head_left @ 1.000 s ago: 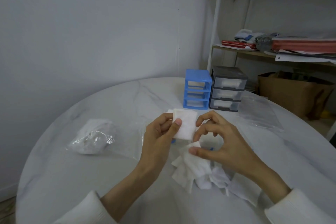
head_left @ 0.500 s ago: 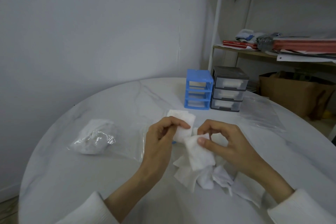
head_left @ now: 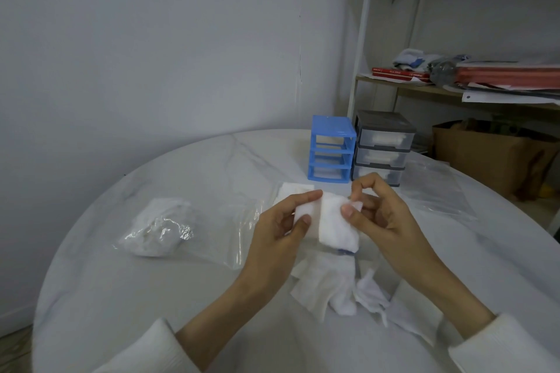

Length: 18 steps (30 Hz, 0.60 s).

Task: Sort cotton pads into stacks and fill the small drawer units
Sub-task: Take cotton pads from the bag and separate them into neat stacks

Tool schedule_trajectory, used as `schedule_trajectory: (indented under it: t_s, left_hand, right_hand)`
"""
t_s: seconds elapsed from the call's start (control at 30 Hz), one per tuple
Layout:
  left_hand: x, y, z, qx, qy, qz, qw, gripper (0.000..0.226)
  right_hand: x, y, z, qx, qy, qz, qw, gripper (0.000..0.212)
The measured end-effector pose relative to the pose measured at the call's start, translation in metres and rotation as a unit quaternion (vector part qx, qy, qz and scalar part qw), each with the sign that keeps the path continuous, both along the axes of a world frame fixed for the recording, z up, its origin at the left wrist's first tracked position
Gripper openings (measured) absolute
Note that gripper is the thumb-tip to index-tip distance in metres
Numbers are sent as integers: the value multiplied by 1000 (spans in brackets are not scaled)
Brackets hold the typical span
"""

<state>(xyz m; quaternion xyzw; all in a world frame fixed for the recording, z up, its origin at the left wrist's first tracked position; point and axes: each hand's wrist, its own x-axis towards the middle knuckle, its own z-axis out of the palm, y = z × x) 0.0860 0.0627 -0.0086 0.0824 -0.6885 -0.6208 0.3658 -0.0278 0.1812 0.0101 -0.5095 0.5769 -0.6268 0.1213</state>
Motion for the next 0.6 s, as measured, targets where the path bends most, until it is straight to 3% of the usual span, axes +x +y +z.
schedule_trajectory:
  t_s: [0.1, 0.2, 0.27, 0.37, 0.6]
  left_hand:
    - [2, 3, 0, 10, -8, -33, 999, 42]
    - [2, 5, 1, 26, -22, -49, 998, 44]
    - [2, 6, 2, 43, -27, -62, 997, 49]
    - [2, 6, 2, 49, -36, -73, 995, 51]
    - [3, 6, 2, 46, -36, -80, 995, 50]
  right_hand:
    - [-6, -2, -4, 9, 54, -20, 998, 14]
    - [-8, -2, -6, 28, 79, -39, 996, 2]
    - [-8, -3, -7, 42, 113, -64, 991, 13]
    - [-8, -3, -8, 47, 145, -86, 985, 6]
    - [-4, -1, -4, 53, 187, -112, 974, 22]
